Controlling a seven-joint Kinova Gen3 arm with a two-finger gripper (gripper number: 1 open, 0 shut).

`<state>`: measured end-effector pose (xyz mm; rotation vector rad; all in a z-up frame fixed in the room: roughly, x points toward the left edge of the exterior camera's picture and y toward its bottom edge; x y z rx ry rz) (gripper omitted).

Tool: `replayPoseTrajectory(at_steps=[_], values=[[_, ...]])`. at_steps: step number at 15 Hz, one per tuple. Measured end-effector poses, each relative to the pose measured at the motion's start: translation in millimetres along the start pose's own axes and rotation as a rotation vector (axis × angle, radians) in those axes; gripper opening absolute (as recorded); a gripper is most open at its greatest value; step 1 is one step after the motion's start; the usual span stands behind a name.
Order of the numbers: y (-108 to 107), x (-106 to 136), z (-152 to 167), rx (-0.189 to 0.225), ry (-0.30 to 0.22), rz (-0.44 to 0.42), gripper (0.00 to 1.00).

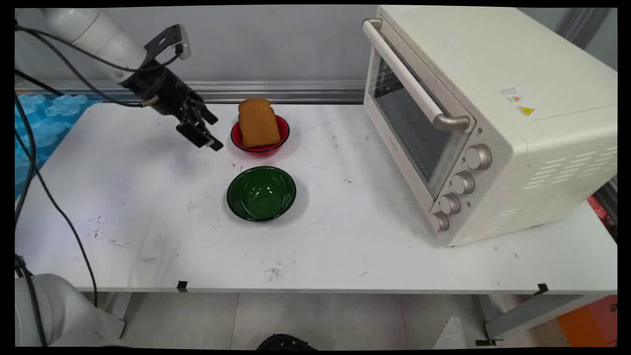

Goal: Open the oven

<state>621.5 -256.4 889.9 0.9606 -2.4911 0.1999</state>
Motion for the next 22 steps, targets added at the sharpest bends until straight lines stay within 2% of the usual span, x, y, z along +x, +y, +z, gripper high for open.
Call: replayPoseTrajectory(at_steps=[7, 14, 22], values=[[-4.5, 34.9, 1.4, 0.001, 0.000, -0.018, 1.00], [-6.0, 87.9, 4.0, 0.009, 0.030, 0.036, 1.00], [-6.7, 157.0, 2.1, 0.045, 0.073, 0.062, 1.00]])
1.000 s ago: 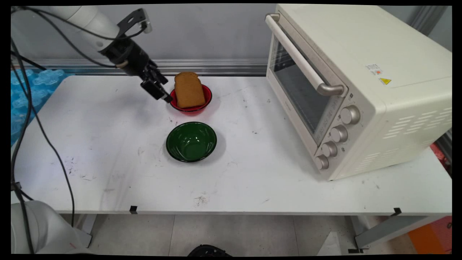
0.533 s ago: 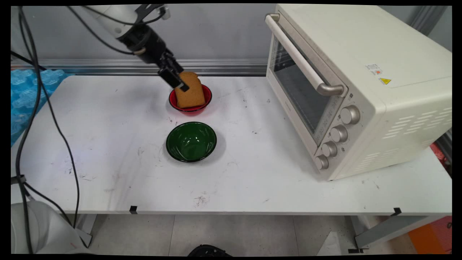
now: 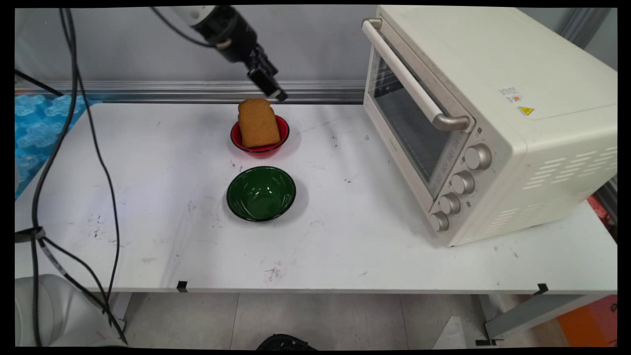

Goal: Open the oven

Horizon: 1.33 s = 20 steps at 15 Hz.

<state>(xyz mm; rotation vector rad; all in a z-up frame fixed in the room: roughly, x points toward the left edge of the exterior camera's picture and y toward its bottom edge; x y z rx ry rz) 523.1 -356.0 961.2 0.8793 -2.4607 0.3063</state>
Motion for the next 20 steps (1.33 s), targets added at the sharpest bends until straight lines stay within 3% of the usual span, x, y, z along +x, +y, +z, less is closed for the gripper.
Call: replayPoseTrajectory(at_steps=[3, 4, 14, 20], values=[[-2.2, 20.4, -1.1, 0.011, 0.014, -0.002, 1.00], [-3.0, 29.1, -2.1, 0.016, 0.020, -0.003, 0.00], [-6.1, 91.0, -10.4, 0.019, 0.068, -0.003, 0.00], [-5.7, 139.3, -8.6, 0.015, 0.123, -0.029, 0.00]])
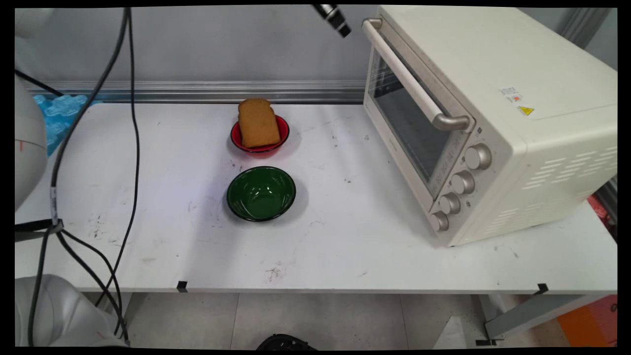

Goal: Open the oven

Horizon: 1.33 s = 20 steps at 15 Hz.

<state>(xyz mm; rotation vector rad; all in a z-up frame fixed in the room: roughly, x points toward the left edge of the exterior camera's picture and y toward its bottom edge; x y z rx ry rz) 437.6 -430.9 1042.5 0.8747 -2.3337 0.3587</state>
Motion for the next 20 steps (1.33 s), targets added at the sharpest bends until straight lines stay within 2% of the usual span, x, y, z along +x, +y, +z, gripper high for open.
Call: replayPoseTrajectory(at_steps=[4, 8, 15, 20], values=[[1.9, 28.5, 6.2, -0.005, 0.024, -0.008, 0.00], [8.3, 46.0, 15.5, -0.017, 0.032, -0.007, 0.00], [21.7, 61.5, 33.8, -0.036, 0.031, 0.000, 0.00], [31.4, 63.5, 45.8, -0.053, 0.016, 0.000, 0.00]])
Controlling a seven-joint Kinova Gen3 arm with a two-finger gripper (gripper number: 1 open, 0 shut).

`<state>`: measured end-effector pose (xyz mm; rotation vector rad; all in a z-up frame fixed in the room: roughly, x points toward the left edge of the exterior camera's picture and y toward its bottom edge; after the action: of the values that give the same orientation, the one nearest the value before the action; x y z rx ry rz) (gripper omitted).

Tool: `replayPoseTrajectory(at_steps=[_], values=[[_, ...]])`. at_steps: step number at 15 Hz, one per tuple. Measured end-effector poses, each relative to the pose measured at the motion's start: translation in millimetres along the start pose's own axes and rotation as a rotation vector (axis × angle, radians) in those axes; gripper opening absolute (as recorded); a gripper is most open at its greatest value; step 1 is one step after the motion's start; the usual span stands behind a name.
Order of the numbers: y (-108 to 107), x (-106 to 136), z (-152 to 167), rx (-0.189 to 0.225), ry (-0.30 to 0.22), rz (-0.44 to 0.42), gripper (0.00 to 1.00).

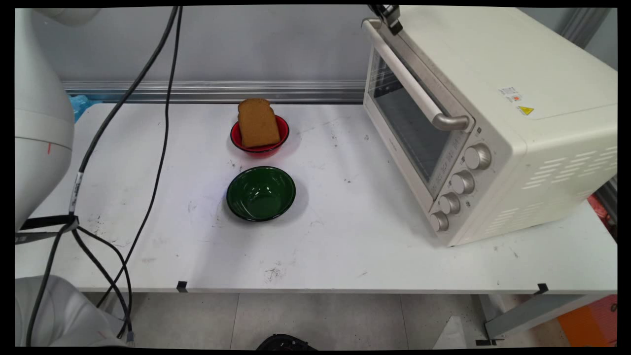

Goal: Open the oven

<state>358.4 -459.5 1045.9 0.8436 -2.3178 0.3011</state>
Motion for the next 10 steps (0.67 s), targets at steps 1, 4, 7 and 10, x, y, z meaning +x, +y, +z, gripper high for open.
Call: replayPoseTrajectory(at_steps=[1, 4, 7, 10], values=[[1.4, 0.1, 2.5, -0.002, -0.002, 0.000, 0.00], [3.7, 0.8, 7.7, -0.006, -0.003, 0.001, 0.00], [5.2, 1.0, 13.0, -0.009, -0.004, 0.000, 0.00], [7.1, 0.0, 19.3, -0.014, -0.009, 0.000, 0.00]])
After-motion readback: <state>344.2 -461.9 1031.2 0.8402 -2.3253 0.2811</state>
